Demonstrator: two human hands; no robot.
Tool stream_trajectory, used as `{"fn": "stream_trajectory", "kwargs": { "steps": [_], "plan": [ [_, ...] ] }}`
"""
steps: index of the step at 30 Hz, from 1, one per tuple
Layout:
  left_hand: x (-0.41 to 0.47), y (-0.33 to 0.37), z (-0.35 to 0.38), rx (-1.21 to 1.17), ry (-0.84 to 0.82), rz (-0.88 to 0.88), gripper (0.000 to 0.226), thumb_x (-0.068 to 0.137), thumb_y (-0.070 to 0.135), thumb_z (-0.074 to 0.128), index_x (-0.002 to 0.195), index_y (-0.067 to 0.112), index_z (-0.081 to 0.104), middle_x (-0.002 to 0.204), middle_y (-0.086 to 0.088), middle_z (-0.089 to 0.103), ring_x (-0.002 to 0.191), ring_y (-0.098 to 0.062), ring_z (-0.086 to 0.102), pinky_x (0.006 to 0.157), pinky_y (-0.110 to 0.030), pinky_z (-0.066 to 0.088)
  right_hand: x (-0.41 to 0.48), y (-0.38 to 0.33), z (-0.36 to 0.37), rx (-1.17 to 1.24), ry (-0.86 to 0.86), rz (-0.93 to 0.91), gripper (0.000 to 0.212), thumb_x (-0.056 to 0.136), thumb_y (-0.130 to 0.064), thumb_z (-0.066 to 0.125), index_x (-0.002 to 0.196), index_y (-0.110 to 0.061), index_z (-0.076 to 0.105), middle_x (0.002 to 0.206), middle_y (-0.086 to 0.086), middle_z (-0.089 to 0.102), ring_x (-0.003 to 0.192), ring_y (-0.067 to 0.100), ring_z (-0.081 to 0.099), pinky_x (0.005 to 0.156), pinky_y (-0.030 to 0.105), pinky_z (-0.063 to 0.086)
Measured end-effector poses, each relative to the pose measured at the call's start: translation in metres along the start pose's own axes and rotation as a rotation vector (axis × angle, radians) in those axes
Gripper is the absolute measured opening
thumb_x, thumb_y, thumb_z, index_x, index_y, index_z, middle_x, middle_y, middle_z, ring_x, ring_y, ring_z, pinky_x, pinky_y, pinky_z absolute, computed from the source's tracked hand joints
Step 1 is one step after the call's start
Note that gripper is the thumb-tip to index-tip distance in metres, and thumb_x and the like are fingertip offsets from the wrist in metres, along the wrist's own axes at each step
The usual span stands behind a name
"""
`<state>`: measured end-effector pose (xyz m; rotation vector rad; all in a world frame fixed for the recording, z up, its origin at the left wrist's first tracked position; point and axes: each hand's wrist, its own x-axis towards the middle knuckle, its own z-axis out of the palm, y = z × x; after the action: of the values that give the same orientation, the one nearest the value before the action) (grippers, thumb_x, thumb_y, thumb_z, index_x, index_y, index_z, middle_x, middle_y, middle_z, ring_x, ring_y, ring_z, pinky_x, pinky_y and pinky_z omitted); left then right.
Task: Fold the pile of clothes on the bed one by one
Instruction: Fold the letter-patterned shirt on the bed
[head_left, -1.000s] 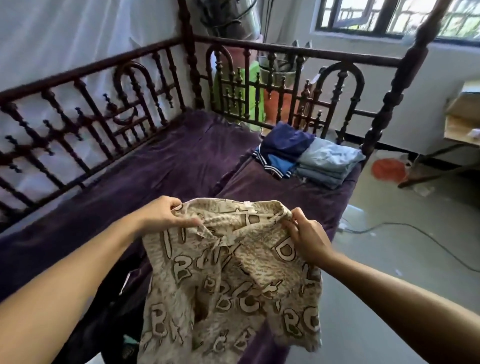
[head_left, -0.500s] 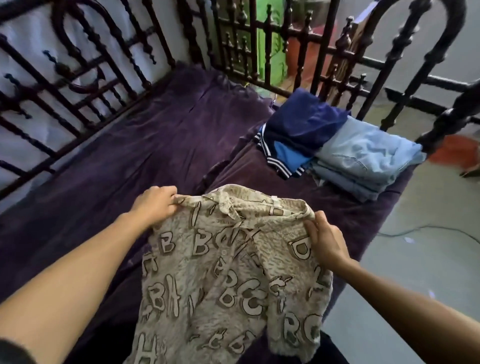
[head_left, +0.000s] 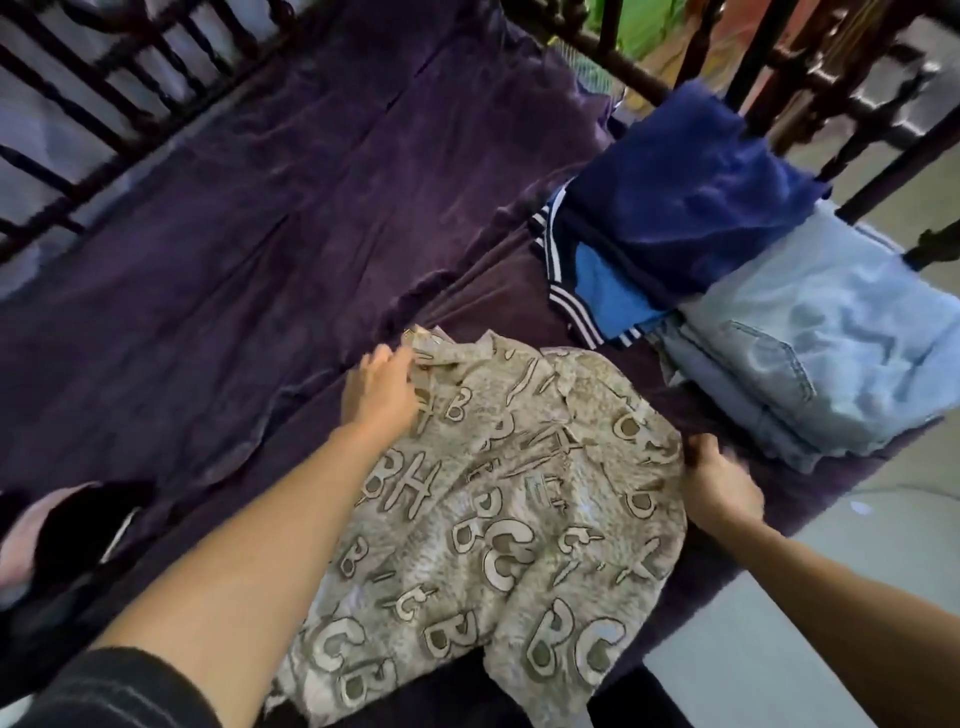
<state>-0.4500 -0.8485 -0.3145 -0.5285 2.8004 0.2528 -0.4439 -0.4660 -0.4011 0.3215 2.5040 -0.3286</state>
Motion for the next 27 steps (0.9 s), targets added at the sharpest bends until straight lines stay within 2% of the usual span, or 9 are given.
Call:
{"fn": "stream_trajectory", "kwargs": {
  "steps": [3,7,9,13,17,19,22,24,27],
  "plan": [
    [-0.042,-0.045,0.022,-0.020,-0.181,-0.204,0.026,0.092,0.026,0.054,0.116,0.019,0.056,0.120,-0.009,0.054,0.110,-0.031,0.052,0.087,-0.040,0.045,0.003,-0.036,-0.007,-0.078,0.037,-0.219,0.030,0.094,-0.023,0.044,0.123,-0.023,0.050,0.122,0.008,0.053,0.113,0.029,0.046,0.078,0.037,0.041],
    [-0.092,-0.091,0.048,-0.091,-0.274,-0.428,0.018,0.090,0.023,0.055,0.106,0.018,0.063,0.116,-0.009,0.063,0.106,-0.031,0.058,0.083,-0.036,0.047,0.015,-0.110,-0.014,-0.096,-0.038,-0.469,0.025,0.096,-0.024,0.046,0.118,-0.021,0.057,0.115,0.006,0.062,0.094,0.026,0.059,0.070,0.030,0.042],
    [-0.114,-0.109,0.061,-0.131,-0.306,-0.527,0.016,0.090,0.028,0.057,0.100,0.018,0.065,0.113,-0.008,0.066,0.103,-0.030,0.060,0.080,-0.034,0.047,0.018,-0.149,-0.009,-0.125,-0.085,-0.562,0.026,0.097,-0.024,0.045,0.119,-0.022,0.058,0.117,0.004,0.064,0.092,0.023,0.061,0.074,0.031,0.050],
    [-0.131,-0.148,0.089,-0.199,-0.277,-0.672,0.019,0.089,0.020,0.058,0.106,0.016,0.065,0.115,-0.010,0.064,0.104,-0.031,0.059,0.085,-0.035,0.047,0.027,-0.223,0.003,-0.153,-0.016,-0.751,0.032,0.096,-0.026,0.048,0.125,-0.018,0.057,0.127,0.006,0.058,0.112,0.027,0.056,0.086,0.038,0.049],
    [-0.121,-0.203,0.123,-0.169,-0.123,-0.732,0.037,0.087,0.022,0.061,0.124,0.017,0.061,0.123,-0.015,0.057,0.113,-0.035,0.054,0.093,-0.040,0.045,0.046,-0.294,0.028,-0.064,0.131,-0.909,0.040,0.092,-0.031,0.054,0.128,-0.013,0.052,0.128,0.010,0.056,0.121,0.029,0.048,0.092,0.044,0.045],
    [-0.116,-0.234,0.145,-0.143,-0.128,-0.767,0.049,0.087,0.029,0.064,0.133,0.021,0.051,0.130,-0.015,0.048,0.119,-0.037,0.047,0.096,-0.047,0.044,0.057,-0.322,0.050,-0.076,0.120,-0.859,0.060,0.088,-0.043,0.061,0.135,-0.011,0.043,0.136,0.011,0.051,0.126,0.031,0.046,0.096,0.045,0.043],
    [-0.129,-0.262,0.179,-0.059,-0.287,-0.800,0.056,0.079,0.047,0.070,0.128,0.028,0.052,0.127,-0.011,0.047,0.116,-0.037,0.048,0.094,-0.049,0.041,0.071,-0.343,0.085,-0.156,-0.069,-0.560,0.084,0.072,-0.055,0.075,0.135,-0.011,0.041,0.133,0.013,0.054,0.119,0.032,0.053,0.091,0.040,0.044],
    [-0.142,-0.268,0.193,-0.024,-0.221,-0.800,0.030,0.083,0.041,0.065,0.108,0.025,0.066,0.114,-0.010,0.052,0.107,-0.034,0.052,0.090,-0.047,0.041,0.075,-0.339,0.101,-0.179,-0.159,-0.449,0.061,0.073,-0.043,0.078,0.118,-0.009,0.056,0.117,0.014,0.063,0.104,0.030,0.061,0.082,0.034,0.046],
    [-0.145,-0.270,0.180,-0.132,0.017,-0.768,0.018,0.092,0.022,0.053,0.092,0.019,0.071,0.098,-0.012,0.055,0.094,-0.036,0.055,0.074,-0.042,0.043,0.073,-0.330,0.099,-0.120,0.007,-0.480,0.023,0.086,-0.034,0.060,0.098,-0.015,0.061,0.103,0.016,0.067,0.098,0.036,0.063,0.080,0.038,0.048]
  ]
}}
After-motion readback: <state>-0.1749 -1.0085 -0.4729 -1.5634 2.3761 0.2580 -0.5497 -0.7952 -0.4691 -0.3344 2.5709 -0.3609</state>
